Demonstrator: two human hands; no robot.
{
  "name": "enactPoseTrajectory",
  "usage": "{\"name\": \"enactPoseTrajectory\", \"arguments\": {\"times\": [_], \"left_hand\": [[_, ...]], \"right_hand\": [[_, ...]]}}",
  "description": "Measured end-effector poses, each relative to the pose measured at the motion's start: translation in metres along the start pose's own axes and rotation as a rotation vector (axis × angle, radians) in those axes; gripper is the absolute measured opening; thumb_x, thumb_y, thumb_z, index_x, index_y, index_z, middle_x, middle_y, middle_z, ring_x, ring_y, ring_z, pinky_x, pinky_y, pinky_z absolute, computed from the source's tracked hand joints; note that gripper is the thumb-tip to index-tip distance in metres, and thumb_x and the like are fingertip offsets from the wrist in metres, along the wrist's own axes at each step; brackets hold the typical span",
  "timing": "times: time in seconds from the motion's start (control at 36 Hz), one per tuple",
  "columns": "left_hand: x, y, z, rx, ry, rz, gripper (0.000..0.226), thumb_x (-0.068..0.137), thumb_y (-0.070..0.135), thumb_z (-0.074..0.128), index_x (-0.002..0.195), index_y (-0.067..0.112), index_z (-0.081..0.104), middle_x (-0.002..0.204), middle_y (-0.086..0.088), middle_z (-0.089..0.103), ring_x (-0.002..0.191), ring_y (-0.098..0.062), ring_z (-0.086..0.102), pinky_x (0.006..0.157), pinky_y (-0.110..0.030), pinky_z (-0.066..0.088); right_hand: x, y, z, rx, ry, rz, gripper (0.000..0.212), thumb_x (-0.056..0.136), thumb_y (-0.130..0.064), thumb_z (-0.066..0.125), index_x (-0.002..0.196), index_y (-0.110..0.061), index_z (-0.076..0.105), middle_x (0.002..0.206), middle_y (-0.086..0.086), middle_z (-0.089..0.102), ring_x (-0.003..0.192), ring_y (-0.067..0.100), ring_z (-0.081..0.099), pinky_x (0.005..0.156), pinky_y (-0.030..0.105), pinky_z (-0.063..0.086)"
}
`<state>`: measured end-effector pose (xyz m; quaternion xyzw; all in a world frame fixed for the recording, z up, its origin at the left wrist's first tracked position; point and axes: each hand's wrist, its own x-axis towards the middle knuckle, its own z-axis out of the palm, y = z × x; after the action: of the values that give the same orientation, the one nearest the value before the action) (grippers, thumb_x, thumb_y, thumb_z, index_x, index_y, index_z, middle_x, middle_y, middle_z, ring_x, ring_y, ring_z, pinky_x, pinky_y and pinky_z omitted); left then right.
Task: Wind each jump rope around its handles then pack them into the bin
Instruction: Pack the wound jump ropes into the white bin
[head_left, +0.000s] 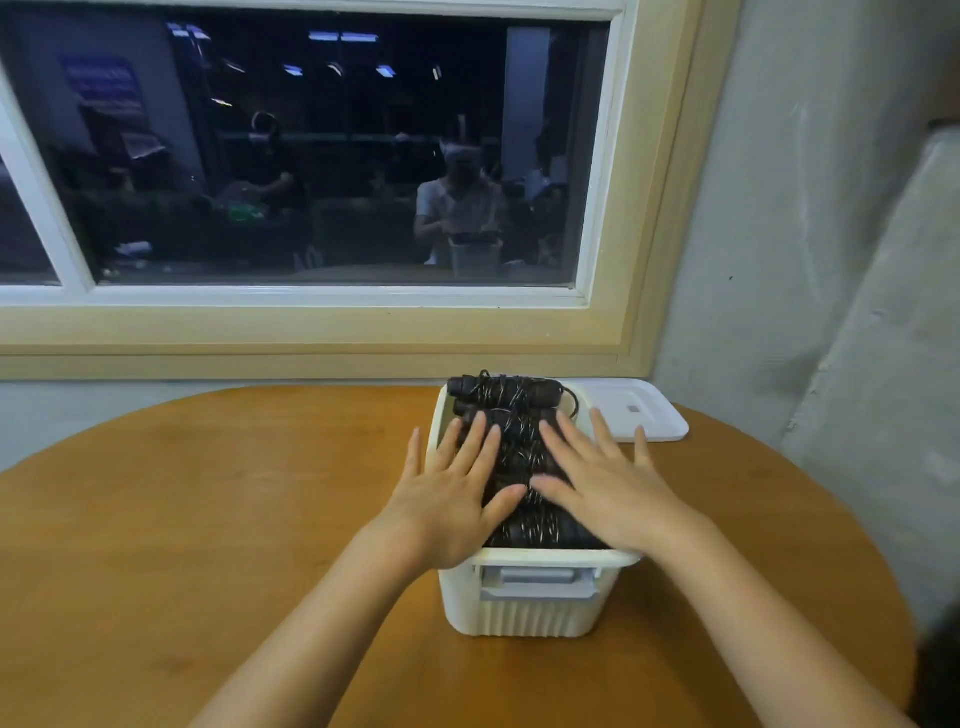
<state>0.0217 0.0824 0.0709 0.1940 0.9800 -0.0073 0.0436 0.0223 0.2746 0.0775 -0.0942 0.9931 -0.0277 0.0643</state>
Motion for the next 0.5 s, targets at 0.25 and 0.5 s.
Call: {"name": "enactPoseTrajectory", "arguments": {"times": [0.25, 0.5], "left_hand": [[0.004, 0.004, -0.006, 0.066, -0.163, 0.014, 0.067, 0.101, 0.057, 0.002, 0.156, 0.02, -0.011, 0.163, 0.003, -0.016, 0.15, -0.014, -0.013, 0.117, -0.055, -0.019], [0.038, -0.008, -0.017, -0.145, 0.207, -0.167, 0.08, 0.098, 0.063, 0.01, 0.155, 0.01, -0.012, 0.162, -0.007, -0.021, 0.149, -0.021, -0.019, 0.119, -0.048, -0.014]], "right_hand": [[0.001, -0.004, 0.008, -0.049, -0.108, 0.029, 0.065, 0.101, -0.059, 0.004, 0.157, -0.031, -0.013, 0.163, -0.01, -0.019, 0.151, 0.021, -0.018, 0.115, 0.068, -0.01], [0.028, 0.003, -0.004, 0.131, 0.161, 0.069, 0.073, 0.099, -0.064, 0.009, 0.157, -0.026, -0.015, 0.162, -0.009, -0.024, 0.149, 0.02, -0.023, 0.119, 0.059, -0.007]]}}
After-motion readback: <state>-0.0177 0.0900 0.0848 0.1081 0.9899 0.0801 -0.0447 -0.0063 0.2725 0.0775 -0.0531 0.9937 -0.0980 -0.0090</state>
